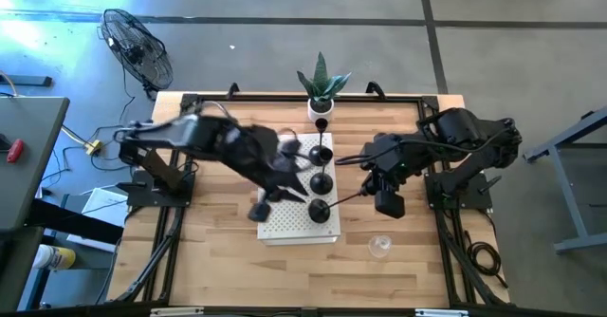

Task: Pick & Place candle stick holders
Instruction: Put the black candle holder on the shelf aligned with the other black candle holders

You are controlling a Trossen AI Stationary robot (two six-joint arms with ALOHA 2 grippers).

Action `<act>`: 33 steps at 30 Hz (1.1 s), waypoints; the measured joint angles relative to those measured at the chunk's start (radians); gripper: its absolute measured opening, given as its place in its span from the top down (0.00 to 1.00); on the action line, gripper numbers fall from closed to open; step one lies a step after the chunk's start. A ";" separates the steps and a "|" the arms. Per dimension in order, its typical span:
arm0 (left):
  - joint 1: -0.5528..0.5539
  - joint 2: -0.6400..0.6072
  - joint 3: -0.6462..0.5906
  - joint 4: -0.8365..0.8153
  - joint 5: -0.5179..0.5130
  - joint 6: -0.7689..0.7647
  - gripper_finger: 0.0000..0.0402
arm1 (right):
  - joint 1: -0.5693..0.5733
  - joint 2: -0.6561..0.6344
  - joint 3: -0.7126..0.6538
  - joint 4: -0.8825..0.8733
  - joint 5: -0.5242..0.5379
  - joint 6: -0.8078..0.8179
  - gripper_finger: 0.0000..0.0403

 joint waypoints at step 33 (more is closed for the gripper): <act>-0.094 0.108 -0.266 0.523 -0.346 -0.137 0.83 | 0.001 0.000 0.000 0.027 0.014 0.009 0.97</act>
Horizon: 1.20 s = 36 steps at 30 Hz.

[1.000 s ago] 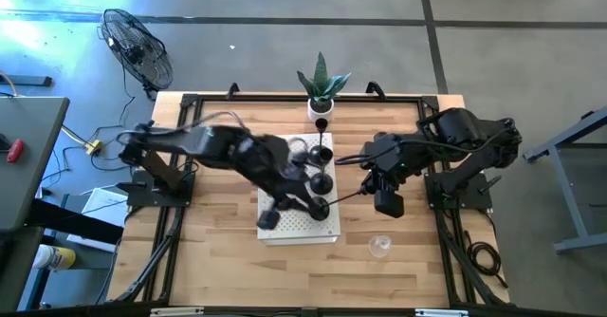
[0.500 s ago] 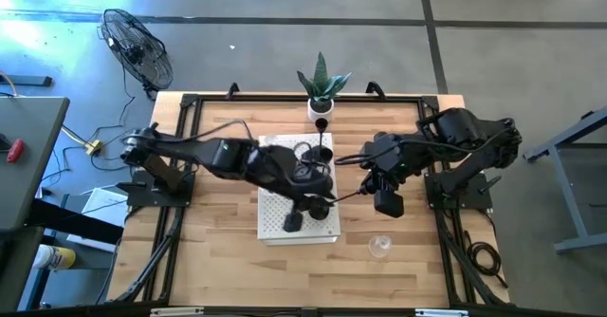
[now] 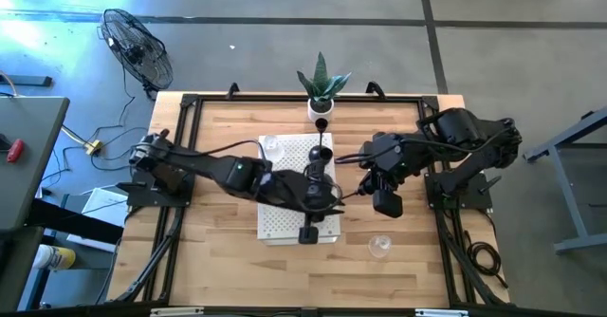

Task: Pick & Place candle stick holders
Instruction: Put the black candle holder on the shelf aligned with the other black candle holders

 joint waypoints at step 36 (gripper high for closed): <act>-0.035 0.062 -0.001 0.053 -0.247 0.000 0.83 | 0.000 0.000 -0.001 0.039 -0.017 -0.007 0.94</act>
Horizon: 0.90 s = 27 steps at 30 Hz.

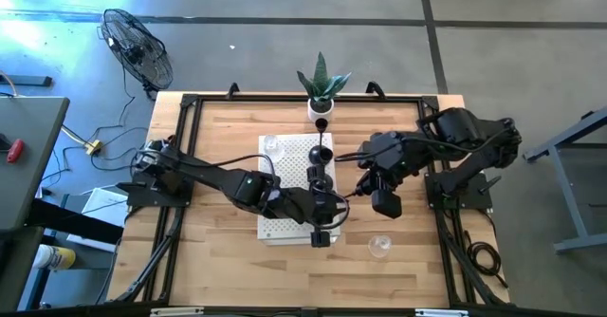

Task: Pick & Place candle stick holders
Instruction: Put the black candle holder on the shelf aligned with the other black candle holders

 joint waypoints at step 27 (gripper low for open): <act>-0.051 -0.019 0.065 -0.086 -0.134 0.027 0.83 | 0.000 0.000 0.000 0.002 -0.008 0.030 0.94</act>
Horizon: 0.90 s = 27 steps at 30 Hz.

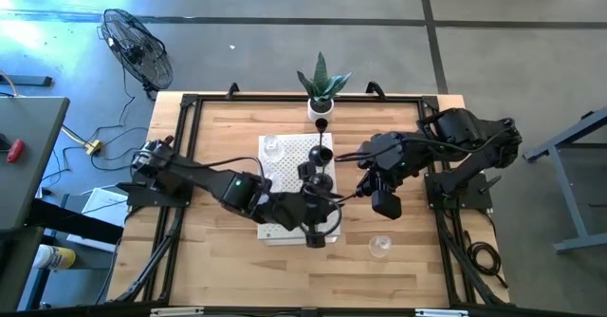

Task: Pick & Place candle stick holders
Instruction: Put the black candle holder on the shelf aligned with the other black candle holders

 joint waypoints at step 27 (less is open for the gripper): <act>0.019 0.013 -0.002 -0.019 -0.001 -0.007 0.83 | 0.007 0.000 0.000 0.014 -0.002 0.001 0.93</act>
